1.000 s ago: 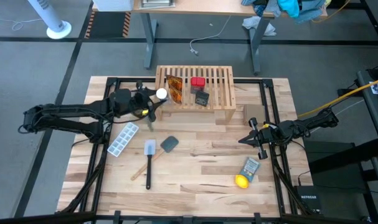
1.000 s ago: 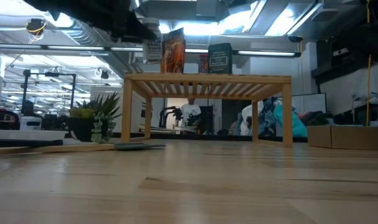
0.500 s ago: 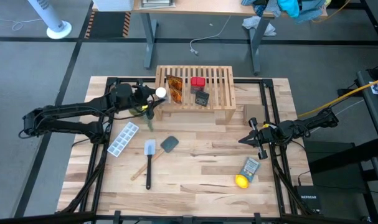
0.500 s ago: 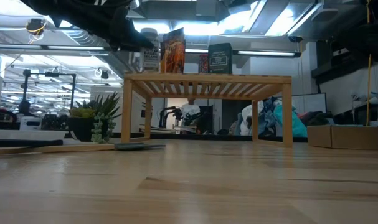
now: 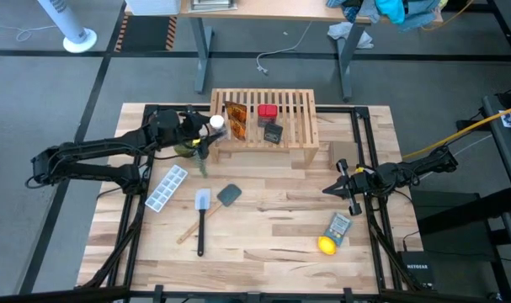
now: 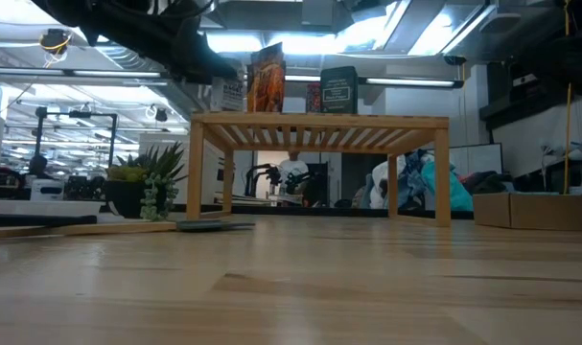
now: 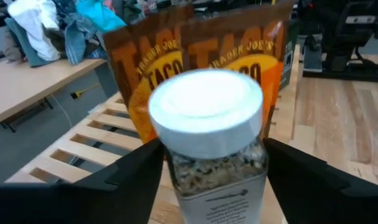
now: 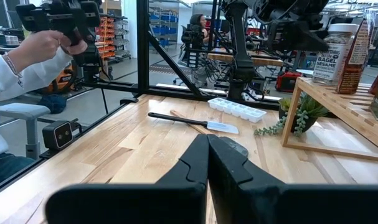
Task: Shelf spices
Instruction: Put the white seasoning bottle on the shelf, then return to Home Position
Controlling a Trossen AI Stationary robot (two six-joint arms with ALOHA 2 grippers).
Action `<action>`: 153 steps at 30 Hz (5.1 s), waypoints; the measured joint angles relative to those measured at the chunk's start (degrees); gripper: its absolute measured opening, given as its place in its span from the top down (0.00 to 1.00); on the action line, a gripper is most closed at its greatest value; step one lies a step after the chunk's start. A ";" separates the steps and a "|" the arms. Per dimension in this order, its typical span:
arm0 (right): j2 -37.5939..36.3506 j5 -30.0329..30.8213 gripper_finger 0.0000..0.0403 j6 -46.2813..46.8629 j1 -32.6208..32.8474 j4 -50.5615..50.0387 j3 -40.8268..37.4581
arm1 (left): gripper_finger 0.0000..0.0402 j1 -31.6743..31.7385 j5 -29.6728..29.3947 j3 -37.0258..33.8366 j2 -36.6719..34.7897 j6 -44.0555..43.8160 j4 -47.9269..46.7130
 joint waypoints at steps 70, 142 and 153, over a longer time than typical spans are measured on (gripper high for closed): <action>-0.02 -0.07 0.98 -0.01 0.01 -0.46 0.09 | 0.55 -2.18 2.53 -27.88 -55.56 -12.43 -10.92; 0.00 0.06 0.98 0.00 0.01 -0.74 0.07 | 0.95 -9.91 3.09 -35.47 -55.59 -12.50 -5.05; 0.01 0.04 0.98 0.01 0.01 -0.74 0.07 | 0.95 -9.91 3.09 -35.47 -55.59 -11.98 -5.11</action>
